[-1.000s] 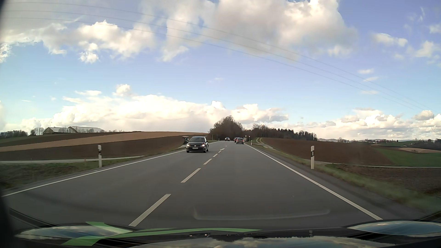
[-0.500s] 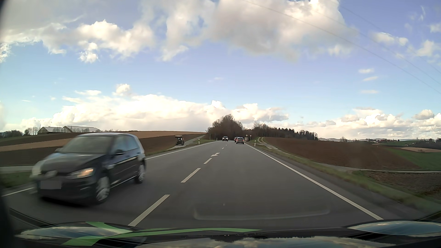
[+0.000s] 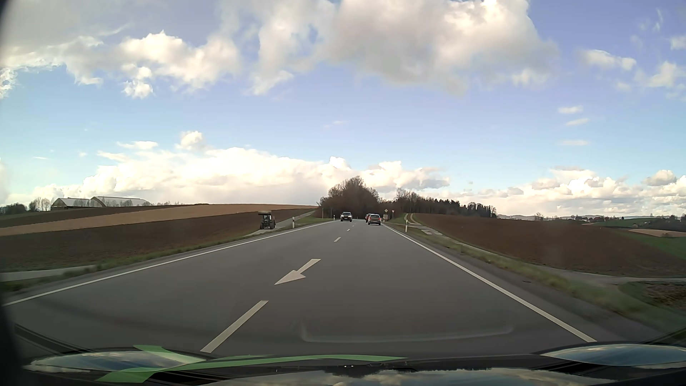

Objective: Follow the waypoints while adhering to traffic rules and regulations

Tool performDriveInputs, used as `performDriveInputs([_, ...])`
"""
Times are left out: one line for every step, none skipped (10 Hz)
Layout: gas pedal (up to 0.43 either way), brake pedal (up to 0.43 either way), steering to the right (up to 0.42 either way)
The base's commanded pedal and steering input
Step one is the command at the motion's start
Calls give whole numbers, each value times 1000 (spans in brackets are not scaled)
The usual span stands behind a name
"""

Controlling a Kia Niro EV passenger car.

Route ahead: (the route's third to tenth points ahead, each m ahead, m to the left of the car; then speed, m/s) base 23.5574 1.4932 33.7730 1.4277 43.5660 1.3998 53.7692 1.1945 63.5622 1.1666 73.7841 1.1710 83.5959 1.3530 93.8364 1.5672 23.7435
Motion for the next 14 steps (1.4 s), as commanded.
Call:
performDriveInputs([59,0,-3])
performDriveInputs([59,0,-4])
performDriveInputs([59,0,-4])
performDriveInputs([59,0,-3])
performDriveInputs([59,0,-4])
performDriveInputs([47,0,-4])
performDriveInputs([47,0,-3])
performDriveInputs([47,0,-3])
performDriveInputs([47,0,-3])
performDriveInputs([47,0,-2])
performDriveInputs([47,0,-2])
performDriveInputs([47,0,-1])
performDriveInputs([47,0,3])
performDriveInputs([47,0,4])
